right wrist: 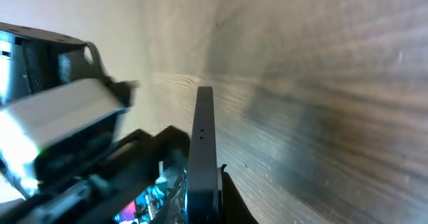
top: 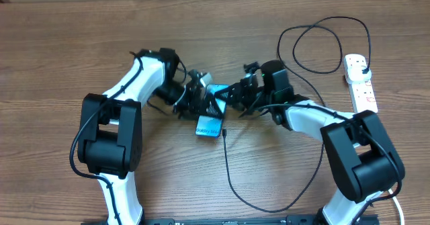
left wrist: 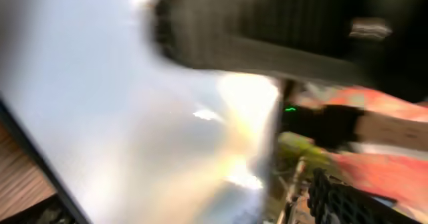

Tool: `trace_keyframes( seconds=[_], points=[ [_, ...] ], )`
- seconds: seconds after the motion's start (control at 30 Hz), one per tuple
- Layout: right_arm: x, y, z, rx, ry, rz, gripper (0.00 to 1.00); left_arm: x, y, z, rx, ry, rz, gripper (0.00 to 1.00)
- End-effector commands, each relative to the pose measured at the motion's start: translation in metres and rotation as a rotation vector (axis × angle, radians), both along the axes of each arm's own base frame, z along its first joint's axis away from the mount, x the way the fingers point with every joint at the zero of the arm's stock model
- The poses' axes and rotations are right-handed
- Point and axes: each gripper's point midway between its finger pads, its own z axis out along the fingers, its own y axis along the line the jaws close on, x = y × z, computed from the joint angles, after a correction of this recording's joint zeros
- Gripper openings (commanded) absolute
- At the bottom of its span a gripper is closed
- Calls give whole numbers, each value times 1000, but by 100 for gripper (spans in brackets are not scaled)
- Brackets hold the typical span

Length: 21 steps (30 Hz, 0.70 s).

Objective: Plug charger to phone and switch on socket
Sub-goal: 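Lift the phone upright with both grippers above the table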

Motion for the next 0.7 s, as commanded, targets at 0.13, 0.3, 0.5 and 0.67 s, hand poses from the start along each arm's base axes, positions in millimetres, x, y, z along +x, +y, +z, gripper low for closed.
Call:
trace_keyframes(
  seconds=[0.13, 0.3, 0.5, 0.67],
  points=[
    [17, -5, 55, 165, -168, 40, 4, 34, -29, 84, -355, -122, 30, 93],
    [33, -12, 87, 240, -275, 3, 4, 45, -36, 118, -505, -158, 53, 89],
    [47, -20, 117, 307, -359, -68, 4, 48, -39, 140, -631, -145, 80, 68],
    [57, -28, 116, 303, -349, -129, 4, 48, -39, 143, -645, -145, 83, 42]
  ],
)
